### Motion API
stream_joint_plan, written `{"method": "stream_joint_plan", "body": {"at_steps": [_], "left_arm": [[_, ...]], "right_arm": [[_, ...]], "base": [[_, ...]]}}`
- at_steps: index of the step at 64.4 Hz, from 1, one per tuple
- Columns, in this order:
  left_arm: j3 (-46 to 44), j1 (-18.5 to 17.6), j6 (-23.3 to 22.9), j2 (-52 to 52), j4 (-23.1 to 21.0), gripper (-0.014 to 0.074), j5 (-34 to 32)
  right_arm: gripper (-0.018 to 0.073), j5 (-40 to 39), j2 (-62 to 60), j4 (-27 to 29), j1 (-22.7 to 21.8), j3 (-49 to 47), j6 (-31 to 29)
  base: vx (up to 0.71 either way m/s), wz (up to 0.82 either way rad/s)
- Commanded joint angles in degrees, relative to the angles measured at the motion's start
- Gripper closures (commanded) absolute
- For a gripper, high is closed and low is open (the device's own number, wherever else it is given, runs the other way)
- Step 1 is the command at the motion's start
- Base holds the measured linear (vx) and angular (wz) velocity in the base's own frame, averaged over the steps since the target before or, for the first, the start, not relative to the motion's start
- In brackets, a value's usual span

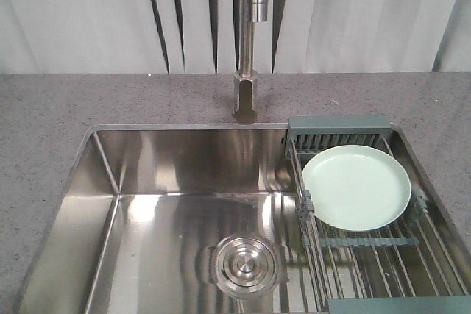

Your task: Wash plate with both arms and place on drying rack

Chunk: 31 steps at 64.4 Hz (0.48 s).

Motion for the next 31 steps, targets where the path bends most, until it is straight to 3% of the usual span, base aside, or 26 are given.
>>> {"method": "stream_joint_plan", "body": {"at_steps": [1,31], "left_arm": [[-1.6,-0.1,-0.5,-0.8,-0.2,0.0603,-4.3],[-1.6,-0.1,-0.5,-0.8,-0.2,0.0603,-4.3]], "right_arm": [[0.0566,-4.4,-0.3,-0.5,-0.2,0.1,0.0],[0.0566,-4.4,-0.3,-0.5,-0.2,0.1,0.0]], "base": [[0.0,0.0],[0.0,0.0]]}}
